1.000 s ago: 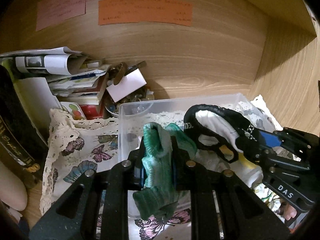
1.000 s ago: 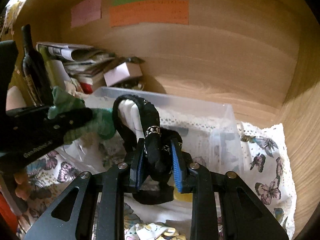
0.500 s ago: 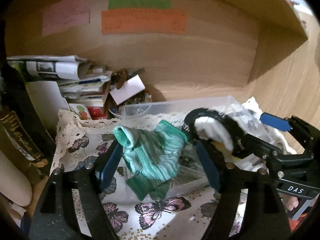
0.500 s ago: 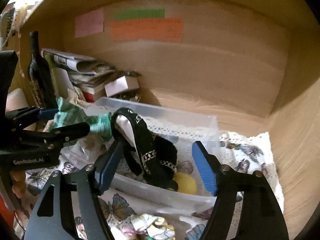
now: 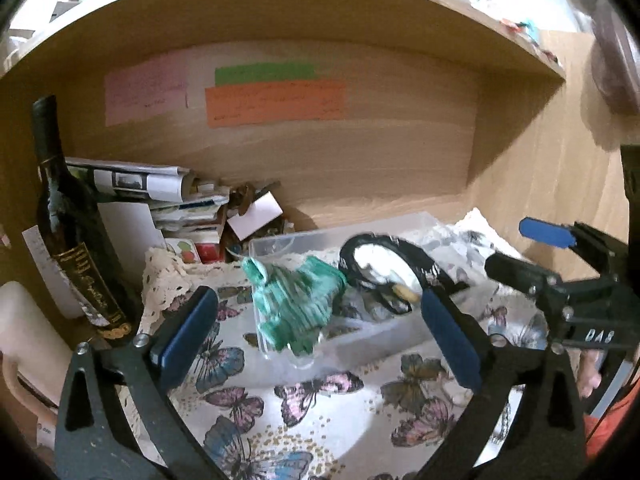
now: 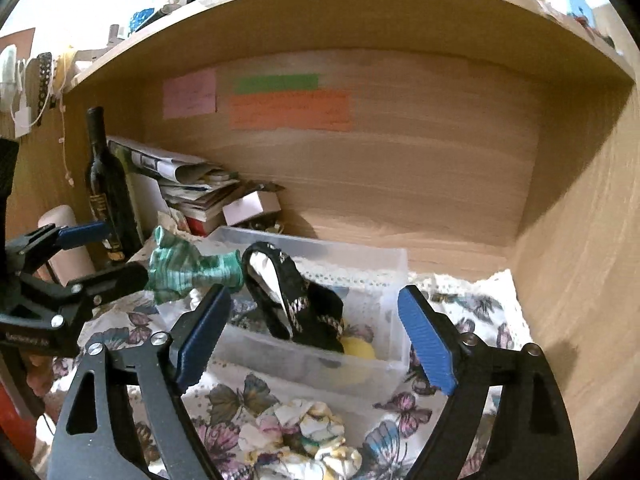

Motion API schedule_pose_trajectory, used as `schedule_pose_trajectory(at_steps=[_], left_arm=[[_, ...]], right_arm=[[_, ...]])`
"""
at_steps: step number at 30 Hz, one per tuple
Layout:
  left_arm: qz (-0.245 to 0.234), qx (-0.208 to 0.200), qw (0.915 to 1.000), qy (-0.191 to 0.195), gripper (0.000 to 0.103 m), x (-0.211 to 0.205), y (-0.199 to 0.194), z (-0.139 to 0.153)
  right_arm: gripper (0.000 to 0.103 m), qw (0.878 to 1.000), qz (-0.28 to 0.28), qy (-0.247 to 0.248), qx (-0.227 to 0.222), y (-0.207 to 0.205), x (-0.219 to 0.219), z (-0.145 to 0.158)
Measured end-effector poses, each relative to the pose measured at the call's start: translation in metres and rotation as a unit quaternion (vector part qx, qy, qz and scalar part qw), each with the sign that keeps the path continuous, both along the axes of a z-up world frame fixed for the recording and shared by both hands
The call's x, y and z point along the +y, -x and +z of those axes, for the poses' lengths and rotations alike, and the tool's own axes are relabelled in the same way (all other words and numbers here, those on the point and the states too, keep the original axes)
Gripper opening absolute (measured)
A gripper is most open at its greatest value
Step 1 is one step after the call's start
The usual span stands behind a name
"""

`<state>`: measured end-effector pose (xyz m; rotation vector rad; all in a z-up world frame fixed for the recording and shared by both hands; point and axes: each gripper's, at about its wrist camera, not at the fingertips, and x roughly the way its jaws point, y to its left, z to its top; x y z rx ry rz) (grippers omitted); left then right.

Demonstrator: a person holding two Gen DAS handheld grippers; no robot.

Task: Organize soft objects
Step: 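Drop the green sock into the box with the left tool while the right tool drops the headband in, then grasp the floral scrunchie with the right tool while the left tool grasps a beaded cord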

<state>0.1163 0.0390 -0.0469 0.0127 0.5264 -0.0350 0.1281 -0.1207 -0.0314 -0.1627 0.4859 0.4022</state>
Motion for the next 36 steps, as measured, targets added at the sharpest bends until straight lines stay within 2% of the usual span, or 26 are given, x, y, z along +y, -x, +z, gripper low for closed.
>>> schedule_pose_trajectory(at_steps=[6,12,17,19,21,22,23,24,26,34,36], left_arm=[[-0.014,0.032,0.9993,-0.007,0.103,-0.005,0.002,-0.022],[-0.027,0.071,0.9971,-0.005,0.103,-0.012,0.002,-0.046],[-0.04,0.117,0.9923,0.015,0.103,-0.014,0.004,-0.069],[-0.044,0.127,0.9907,0.019,0.103,-0.017,0.004,-0.075],[-0.048,0.132,0.9899,0.017,0.103,-0.02,0.005,-0.079],[-0.05,0.136,0.9893,0.016,0.103,-0.023,0.004,-0.081],[-0.051,0.138,0.989,0.016,0.103,-0.026,0.005,-0.082],[-0.051,0.139,0.9888,0.016,0.103,-0.027,0.004,-0.083],[-0.055,0.139,0.9887,0.017,0.103,-0.032,0.004,-0.083],[-0.084,0.145,0.9857,0.023,0.101,-0.058,0.002,-0.085],[-0.095,0.148,0.9842,0.021,0.087,-0.065,0.002,-0.086]], right_arm=[[0.084,0.999,-0.006,0.011,0.037,0.004,-0.01,-0.025],[0.084,0.994,0.006,0.041,0.1,0.003,-0.014,-0.063],[0.082,0.988,0.014,0.07,0.138,0.001,-0.015,-0.088],[0.072,0.987,0.014,0.078,0.139,0.001,-0.016,-0.093],[0.052,0.986,0.022,0.073,0.151,-0.002,-0.017,-0.097],[0.048,0.985,0.029,0.063,0.159,-0.003,-0.018,-0.098],[0.041,0.985,0.028,0.057,0.158,-0.004,-0.019,-0.097],[0.028,0.986,0.024,0.057,0.155,-0.003,-0.02,-0.097],[0.013,0.988,0.016,0.055,0.147,-0.001,-0.023,-0.093],[0.011,0.995,-0.012,0.03,0.091,0.02,-0.045,-0.069],[0.011,0.996,-0.023,0.025,0.078,0.026,-0.052,-0.062]])
